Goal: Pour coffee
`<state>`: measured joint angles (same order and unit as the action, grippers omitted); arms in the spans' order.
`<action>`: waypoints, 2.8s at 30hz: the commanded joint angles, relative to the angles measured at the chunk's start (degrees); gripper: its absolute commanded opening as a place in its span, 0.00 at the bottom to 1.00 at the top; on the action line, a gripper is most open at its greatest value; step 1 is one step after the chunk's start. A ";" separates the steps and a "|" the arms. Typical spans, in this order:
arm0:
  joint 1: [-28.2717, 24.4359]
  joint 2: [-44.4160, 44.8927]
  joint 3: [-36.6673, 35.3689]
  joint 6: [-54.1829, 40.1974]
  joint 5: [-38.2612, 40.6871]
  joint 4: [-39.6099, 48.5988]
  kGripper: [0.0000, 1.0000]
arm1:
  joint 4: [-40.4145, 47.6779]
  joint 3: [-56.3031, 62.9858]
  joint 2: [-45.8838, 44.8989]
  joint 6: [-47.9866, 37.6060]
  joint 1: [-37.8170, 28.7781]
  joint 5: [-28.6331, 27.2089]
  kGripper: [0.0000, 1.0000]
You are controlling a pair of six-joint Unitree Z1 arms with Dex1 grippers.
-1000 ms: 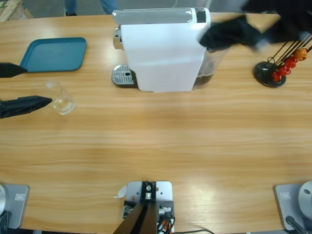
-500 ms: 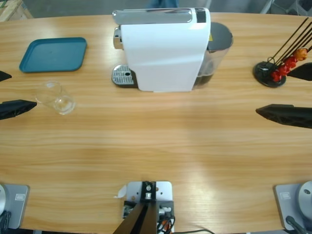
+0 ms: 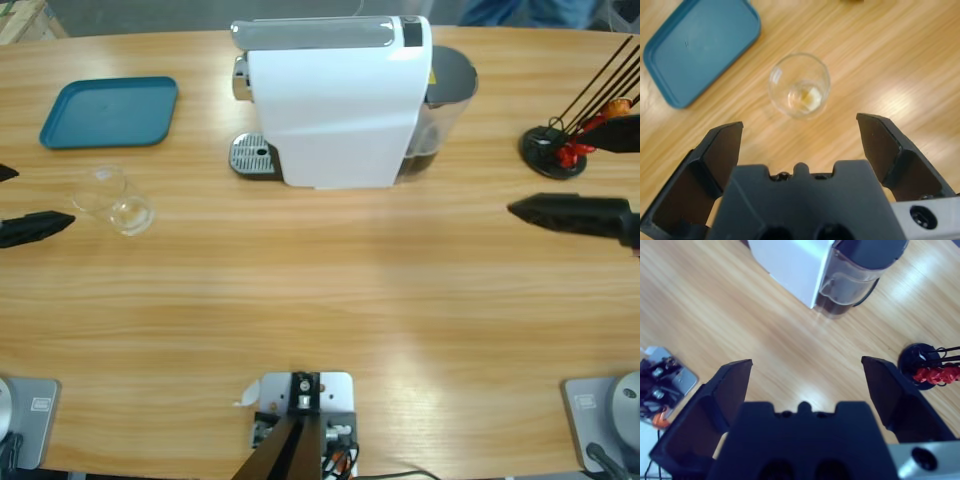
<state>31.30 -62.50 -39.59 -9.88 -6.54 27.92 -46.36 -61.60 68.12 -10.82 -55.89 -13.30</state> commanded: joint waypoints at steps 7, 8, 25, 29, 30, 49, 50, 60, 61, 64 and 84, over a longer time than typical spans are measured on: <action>-10.84 -2.12 4.28 -1.05 7.21 -3.40 1.00 | 6.76 3.82 4.80 2.67 6.15 2.48 1.00; -10.93 -2.41 4.43 -1.25 7.28 -3.42 1.00 | 6.93 3.86 5.06 2.79 6.55 2.48 1.00; -11.70 0.12 5.44 -1.74 4.45 -6.11 0.99 | 9.36 3.66 7.52 4.14 9.84 5.32 1.00; -11.83 -4.77 6.30 -1.33 6.19 -10.50 0.99 | 9.34 3.82 6.43 4.30 9.84 5.56 1.00; -11.83 -5.72 6.39 -1.26 7.05 -10.96 0.99 | 9.27 3.89 5.92 4.44 9.84 5.49 1.00; -11.88 -9.99 6.91 -0.67 14.66 -11.79 0.97 | 14.05 4.56 9.93 6.36 14.41 6.60 1.00; -11.88 -10.24 7.02 -0.74 14.50 -12.07 0.95 | 14.30 4.56 10.20 6.54 14.76 6.83 1.00; -11.88 -13.49 7.76 -1.25 11.37 -15.62 0.91 | 16.48 4.60 12.71 7.31 15.99 7.95 1.00; -11.88 -14.05 7.77 -1.35 11.37 -15.97 0.91 | 16.69 4.65 12.96 7.33 16.11 8.06 1.00; -11.88 -14.82 7.90 -1.98 11.95 -16.25 0.91 | 17.18 4.65 13.55 7.40 16.31 8.46 1.00; -11.26 -19.66 8.04 -3.18 11.73 -19.36 0.57 | 18.83 5.44 13.97 7.84 16.87 9.60 1.00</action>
<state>19.87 -80.48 -32.97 -12.52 5.80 9.31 -28.17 -58.29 80.08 -3.72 -39.48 -4.91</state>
